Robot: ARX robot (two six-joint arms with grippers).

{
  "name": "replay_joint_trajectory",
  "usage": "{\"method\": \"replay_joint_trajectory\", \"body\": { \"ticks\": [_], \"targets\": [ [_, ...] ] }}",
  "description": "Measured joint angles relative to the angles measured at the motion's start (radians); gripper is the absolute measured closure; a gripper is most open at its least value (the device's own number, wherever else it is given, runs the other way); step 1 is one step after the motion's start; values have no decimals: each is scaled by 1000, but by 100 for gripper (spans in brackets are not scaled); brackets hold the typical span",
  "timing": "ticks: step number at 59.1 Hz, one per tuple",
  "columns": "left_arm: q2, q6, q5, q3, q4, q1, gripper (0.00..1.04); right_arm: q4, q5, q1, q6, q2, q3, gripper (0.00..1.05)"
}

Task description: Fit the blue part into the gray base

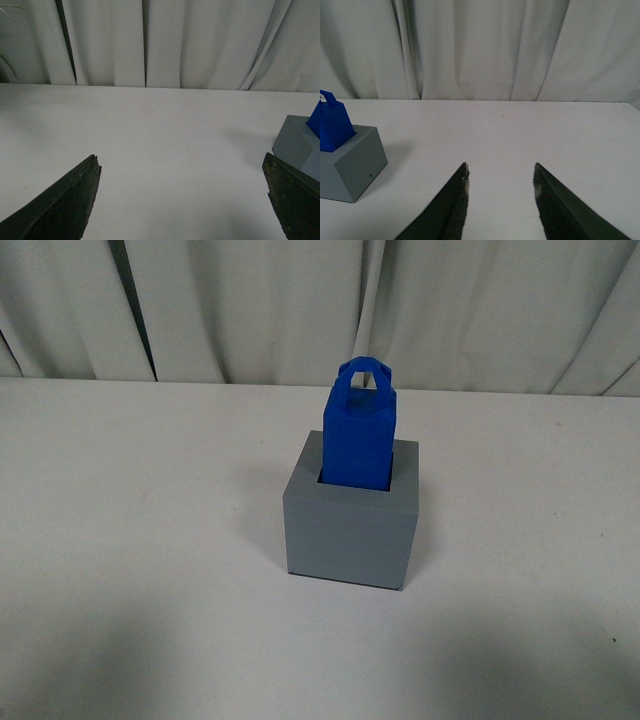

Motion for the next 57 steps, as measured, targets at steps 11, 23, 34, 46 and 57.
{"method": "replay_joint_trajectory", "body": {
  "ticks": [11,23,34,46,57],
  "targets": [
    [0,0,0,0,0,0,6,0,0,0,0,0,0,17],
    [0,0,0,0,0,0,6,0,0,0,1,0,0,9],
    [0,0,0,0,0,0,6,0,0,0,1,0,0,9],
    [0,0,0,0,0,0,6,0,0,0,1,0,0,9],
    [0,0,0,0,0,0,6,0,0,0,1,0,0,9]
  ]
}}
